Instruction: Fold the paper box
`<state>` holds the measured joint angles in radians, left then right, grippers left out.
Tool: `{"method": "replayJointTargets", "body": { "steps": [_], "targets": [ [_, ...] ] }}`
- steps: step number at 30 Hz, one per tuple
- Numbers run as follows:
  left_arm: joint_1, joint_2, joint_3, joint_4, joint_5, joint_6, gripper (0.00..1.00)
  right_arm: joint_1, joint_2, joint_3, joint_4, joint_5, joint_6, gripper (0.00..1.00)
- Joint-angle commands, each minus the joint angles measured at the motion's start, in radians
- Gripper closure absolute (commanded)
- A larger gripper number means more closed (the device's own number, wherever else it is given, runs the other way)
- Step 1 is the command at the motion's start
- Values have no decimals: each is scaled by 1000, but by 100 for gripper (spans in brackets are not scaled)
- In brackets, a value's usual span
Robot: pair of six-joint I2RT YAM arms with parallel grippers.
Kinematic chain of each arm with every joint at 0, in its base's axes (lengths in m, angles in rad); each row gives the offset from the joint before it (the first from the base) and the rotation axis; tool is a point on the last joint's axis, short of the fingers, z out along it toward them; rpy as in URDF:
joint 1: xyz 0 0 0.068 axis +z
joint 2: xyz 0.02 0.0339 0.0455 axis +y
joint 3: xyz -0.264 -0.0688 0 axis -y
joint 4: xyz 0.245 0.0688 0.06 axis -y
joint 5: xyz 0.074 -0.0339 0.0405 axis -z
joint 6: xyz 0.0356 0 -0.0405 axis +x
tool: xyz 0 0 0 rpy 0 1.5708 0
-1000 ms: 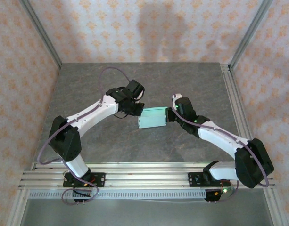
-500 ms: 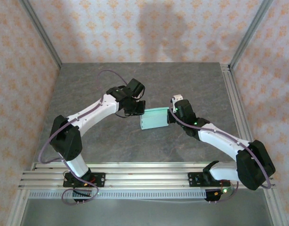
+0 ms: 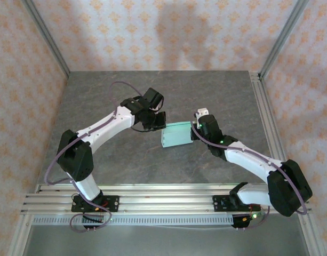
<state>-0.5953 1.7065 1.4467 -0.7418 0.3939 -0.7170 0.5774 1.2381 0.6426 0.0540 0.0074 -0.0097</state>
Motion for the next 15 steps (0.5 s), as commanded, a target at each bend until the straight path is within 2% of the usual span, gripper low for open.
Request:
{"method": "replayJointTargets", "body": {
  "steps": [1, 11, 15],
  "targets": [
    [-4, 4, 42, 82, 68, -27, 100, 24, -9, -38, 5, -27, -25, 100],
    [-1, 16, 33, 96, 57, -42, 100, 24, -83, -96, 73, -13, -40, 100],
    [-1, 19, 39, 133, 100, -72, 100, 24, -104, -112, 93, -29, -63, 100]
  ]
}}
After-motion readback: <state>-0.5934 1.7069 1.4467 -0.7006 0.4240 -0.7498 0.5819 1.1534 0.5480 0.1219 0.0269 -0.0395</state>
